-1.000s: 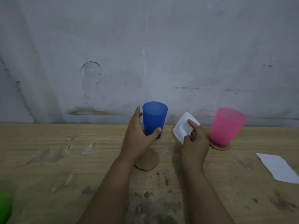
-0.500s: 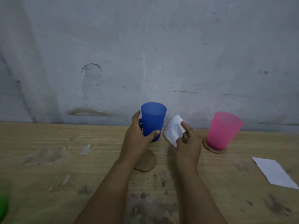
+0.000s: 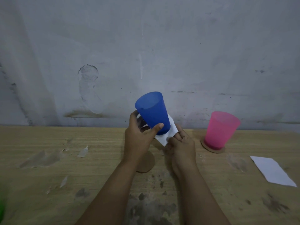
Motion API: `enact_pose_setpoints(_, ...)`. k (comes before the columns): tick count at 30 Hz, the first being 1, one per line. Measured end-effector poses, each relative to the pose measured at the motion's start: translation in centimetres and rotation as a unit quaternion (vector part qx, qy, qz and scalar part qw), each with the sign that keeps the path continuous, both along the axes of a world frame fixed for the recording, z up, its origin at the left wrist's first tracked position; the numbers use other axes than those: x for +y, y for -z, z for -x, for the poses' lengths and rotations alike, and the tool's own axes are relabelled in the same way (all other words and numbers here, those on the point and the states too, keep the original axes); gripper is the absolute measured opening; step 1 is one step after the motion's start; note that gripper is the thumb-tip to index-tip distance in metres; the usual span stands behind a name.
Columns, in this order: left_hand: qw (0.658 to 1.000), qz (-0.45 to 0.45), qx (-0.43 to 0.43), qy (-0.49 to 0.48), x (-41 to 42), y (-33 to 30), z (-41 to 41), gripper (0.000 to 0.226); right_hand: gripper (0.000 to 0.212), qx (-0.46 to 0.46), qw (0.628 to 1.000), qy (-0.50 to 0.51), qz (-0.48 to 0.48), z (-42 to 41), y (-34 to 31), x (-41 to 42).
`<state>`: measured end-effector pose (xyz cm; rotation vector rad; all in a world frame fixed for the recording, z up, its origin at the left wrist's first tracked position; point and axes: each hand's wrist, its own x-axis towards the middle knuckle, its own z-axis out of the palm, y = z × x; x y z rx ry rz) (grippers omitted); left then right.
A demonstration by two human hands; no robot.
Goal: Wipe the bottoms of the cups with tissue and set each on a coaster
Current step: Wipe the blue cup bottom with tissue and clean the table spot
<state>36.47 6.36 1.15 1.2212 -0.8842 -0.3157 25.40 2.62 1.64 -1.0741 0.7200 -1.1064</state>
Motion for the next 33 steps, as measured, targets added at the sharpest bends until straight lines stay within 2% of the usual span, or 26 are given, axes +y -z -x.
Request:
enact_pose_setpoints(6, 1.000, 0.011, -0.006, 0.015, -0.1, 0.2, 0.4, 0.073, 0.056, -0.065, 0.995, -0.056, -0.042, -0.1, 0.3, -0.5)
enact_pose_setpoints(12, 1.000, 0.018, -0.003, 0.009, -0.1, 0.2, 0.5, 0.062, 0.055, -0.022, 0.997, -0.038, -0.058, -0.3, 1.0, -0.9)
enact_pose_setpoints(16, 1.000, 0.029, 0.005, 0.001, -0.1, 0.2, 0.4, 0.061, 0.056, -0.024, 0.998, -0.005, -0.066, -0.1, 1.1, -1.2)
enact_pose_setpoints(20, 1.000, 0.030, 0.001, 0.003, -0.2, 0.4, 0.5, 0.062, 0.051, -0.026, 0.996, -0.053, -0.072, -0.2, 1.0, -1.0)
enact_pose_setpoints(25, 1.000, 0.029, -0.004, 0.006, -0.4, 0.7, 0.5, 0.064, 0.041, -0.061, 0.984, -0.140, -0.094, -0.1, 0.9, -0.6)
enact_pose_setpoints(29, 1.000, 0.024, -0.009, -0.008, -0.4, 0.6, 0.4, 0.063, 0.038, -0.080, 0.981, -0.143, -0.109, -0.1, 0.9, -0.8)
enact_pose_setpoints(33, 1.000, 0.018, 0.002, -0.014, -0.3, 0.6, 0.0, 0.066, 0.038, -0.146, 0.970, -0.131, -0.143, 0.1, 1.0, -1.2)
